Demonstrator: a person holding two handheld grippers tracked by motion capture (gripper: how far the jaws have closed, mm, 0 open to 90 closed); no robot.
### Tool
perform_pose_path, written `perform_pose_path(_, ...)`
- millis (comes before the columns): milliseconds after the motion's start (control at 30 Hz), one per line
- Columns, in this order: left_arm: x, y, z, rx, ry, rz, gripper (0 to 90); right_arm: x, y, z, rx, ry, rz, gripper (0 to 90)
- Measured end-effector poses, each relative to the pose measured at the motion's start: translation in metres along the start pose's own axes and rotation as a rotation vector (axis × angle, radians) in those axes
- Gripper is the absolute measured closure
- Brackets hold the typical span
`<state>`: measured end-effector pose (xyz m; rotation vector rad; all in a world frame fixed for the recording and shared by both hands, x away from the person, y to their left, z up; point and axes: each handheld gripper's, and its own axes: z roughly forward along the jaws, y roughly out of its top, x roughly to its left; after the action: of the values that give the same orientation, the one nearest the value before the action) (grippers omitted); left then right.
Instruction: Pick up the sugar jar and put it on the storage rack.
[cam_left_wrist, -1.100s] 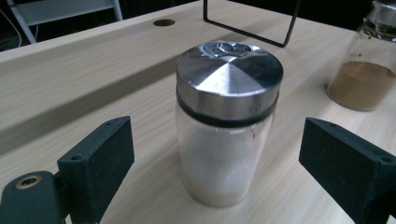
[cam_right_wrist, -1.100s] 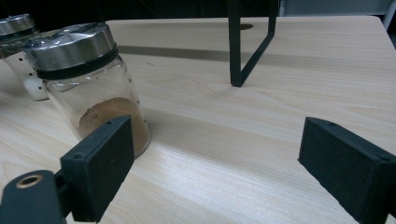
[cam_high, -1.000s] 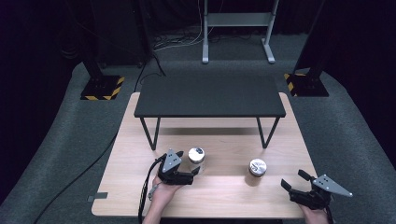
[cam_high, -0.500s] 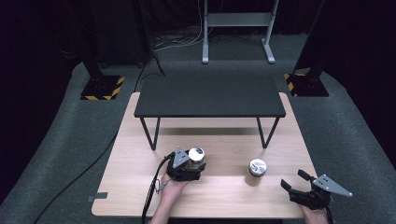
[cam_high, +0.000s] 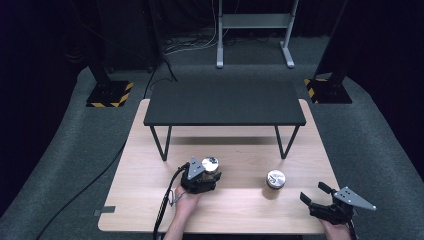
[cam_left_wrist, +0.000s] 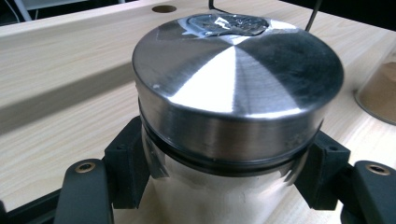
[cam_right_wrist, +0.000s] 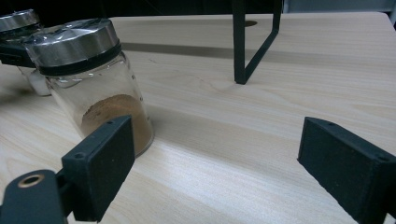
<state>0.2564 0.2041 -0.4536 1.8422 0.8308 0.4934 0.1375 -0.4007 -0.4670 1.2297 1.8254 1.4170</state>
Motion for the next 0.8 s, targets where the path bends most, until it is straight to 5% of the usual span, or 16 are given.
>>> perform_pose_path(267,0.004,0.002,-0.015,-0.053,-0.004,-0.024,31.0,0.001,0.0,0.0,0.002,-0.001,-0.002,9.6)
perform_pose_path(567,0.006,0.025,-0.039,-0.088,0.032,-0.004,31.0,0.001,0.0,0.0,0.003,0.0,-0.001,9.6)
perform_pose_path(800,0.006,0.053,-0.053,-0.109,0.037,0.054,31.0,0.001,0.001,0.001,0.01,-0.005,0.002,9.8)
